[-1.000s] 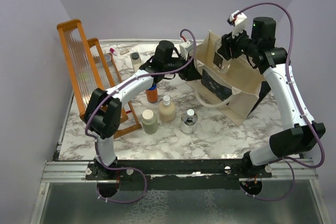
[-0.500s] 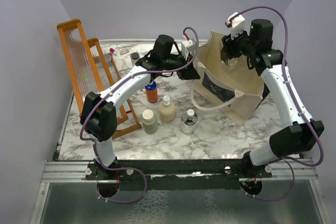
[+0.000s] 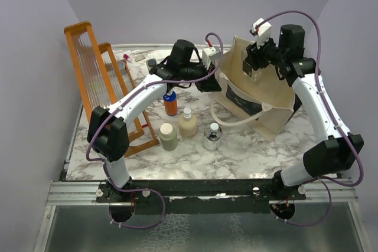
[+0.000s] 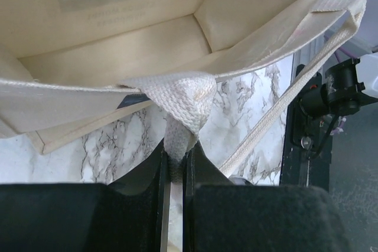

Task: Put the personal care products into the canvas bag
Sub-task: Place the care product in the canvas bag.

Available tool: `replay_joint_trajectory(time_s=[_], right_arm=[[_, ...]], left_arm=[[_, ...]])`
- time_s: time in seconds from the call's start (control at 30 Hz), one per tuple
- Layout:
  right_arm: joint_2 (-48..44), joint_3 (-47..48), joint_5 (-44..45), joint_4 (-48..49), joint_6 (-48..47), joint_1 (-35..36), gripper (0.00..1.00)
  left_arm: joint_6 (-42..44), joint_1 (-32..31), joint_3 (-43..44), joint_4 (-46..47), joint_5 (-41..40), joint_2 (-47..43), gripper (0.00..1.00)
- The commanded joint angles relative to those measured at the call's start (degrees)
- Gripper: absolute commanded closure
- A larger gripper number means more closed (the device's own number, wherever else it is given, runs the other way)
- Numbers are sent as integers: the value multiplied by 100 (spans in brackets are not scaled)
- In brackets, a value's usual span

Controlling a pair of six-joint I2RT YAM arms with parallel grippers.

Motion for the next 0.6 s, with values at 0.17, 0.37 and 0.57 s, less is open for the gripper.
replay_joint_trajectory(time_s=[0.17,0.37,0.57], right_arm=[[-141,-107,-1299,1134,125,-25,99],[31,-432,-1448,1719,53,-25,99],[280,-598,-1885,2038,-57,-25,99]], left_arm=[[-425,86,403,-8,170,-48,100],[-559,161,429,-2,264,25,100],[-630,235,456,-19,321,151,100]])
